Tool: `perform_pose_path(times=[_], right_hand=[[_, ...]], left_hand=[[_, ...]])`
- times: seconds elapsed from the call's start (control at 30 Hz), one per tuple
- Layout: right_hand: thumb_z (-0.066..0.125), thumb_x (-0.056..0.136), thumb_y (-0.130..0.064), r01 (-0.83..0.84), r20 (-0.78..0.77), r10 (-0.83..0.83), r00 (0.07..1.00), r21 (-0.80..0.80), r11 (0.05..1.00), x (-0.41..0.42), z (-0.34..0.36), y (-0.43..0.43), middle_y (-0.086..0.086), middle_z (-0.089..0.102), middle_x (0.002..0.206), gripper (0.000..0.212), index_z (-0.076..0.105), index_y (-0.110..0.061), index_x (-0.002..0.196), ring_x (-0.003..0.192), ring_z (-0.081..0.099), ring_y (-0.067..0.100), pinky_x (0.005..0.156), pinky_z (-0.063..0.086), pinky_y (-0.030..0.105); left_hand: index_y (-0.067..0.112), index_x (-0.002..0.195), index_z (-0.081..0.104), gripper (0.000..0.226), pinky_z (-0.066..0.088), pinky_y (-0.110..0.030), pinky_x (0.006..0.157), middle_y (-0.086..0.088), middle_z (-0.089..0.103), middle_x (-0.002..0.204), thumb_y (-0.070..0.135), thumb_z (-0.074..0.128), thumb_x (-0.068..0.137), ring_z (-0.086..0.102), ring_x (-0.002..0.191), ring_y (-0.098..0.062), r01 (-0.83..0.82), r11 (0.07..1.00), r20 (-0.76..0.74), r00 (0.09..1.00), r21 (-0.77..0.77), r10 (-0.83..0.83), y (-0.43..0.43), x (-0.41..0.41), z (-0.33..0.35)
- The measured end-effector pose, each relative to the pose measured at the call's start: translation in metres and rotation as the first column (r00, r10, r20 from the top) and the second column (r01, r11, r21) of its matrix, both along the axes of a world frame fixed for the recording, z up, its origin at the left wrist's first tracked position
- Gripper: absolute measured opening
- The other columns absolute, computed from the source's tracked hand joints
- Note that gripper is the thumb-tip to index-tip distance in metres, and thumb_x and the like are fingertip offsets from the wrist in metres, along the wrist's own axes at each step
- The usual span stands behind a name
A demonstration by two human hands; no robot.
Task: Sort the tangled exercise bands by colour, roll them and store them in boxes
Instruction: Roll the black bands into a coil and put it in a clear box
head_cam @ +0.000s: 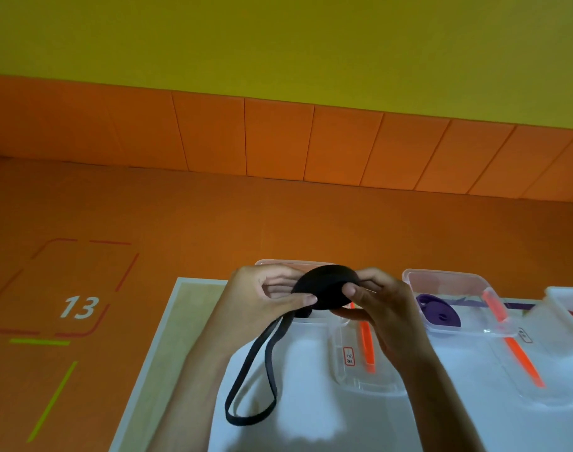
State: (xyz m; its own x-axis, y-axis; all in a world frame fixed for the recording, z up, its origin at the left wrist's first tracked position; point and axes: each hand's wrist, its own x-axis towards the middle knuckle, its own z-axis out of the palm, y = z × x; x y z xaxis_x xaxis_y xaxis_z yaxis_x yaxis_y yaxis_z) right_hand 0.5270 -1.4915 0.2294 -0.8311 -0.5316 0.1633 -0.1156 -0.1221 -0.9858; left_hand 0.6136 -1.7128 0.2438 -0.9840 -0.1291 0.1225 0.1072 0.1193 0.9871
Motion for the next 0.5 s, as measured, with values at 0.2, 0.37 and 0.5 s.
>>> perform_pose_path(times=[0.2,0.37,0.5], right_hand=[[0.073,0.085,-0.035,-0.058,-0.245,0.159,0.956,0.374,0.926,-0.005,0.011,0.007,-0.024,0.074,0.112,0.029,0.067,-0.040,0.113,0.109,0.072,0.003,0.087,0.059,0.019],[0.074,0.087,-0.026,-0.017,-0.161,0.038,0.986,0.135,0.991,-0.004,0.011,0.007,0.000,0.080,0.104,0.015,0.079,-0.032,0.100,0.099,0.078,0.021,0.076,0.064,0.027],[0.069,0.093,-0.016,-0.043,-0.038,0.043,0.998,0.010,0.999,-0.003,0.004,0.008,0.014,0.078,0.109,0.015,0.073,-0.008,0.105,0.105,0.076,0.034,0.081,0.065,0.040]], left_hand=[[0.028,0.099,0.085,0.023,0.058,-0.012,0.083,0.017,0.082,0.095,0.015,0.091,0.082,0.079,0.091,-0.002,0.018,0.977,0.011,1.000,-0.213,-0.017,-0.005,0.002,0.001],[0.025,0.106,0.084,0.026,0.060,-0.016,0.086,0.014,0.082,0.100,0.017,0.092,0.082,0.079,0.097,-0.006,0.017,0.990,-0.005,1.000,-0.143,-0.018,0.002,0.000,0.000],[0.027,0.101,0.085,0.021,0.059,-0.015,0.082,0.012,0.083,0.098,0.020,0.092,0.082,0.079,0.094,-0.007,0.021,0.990,0.019,1.000,-0.143,-0.018,-0.004,0.000,-0.003]])
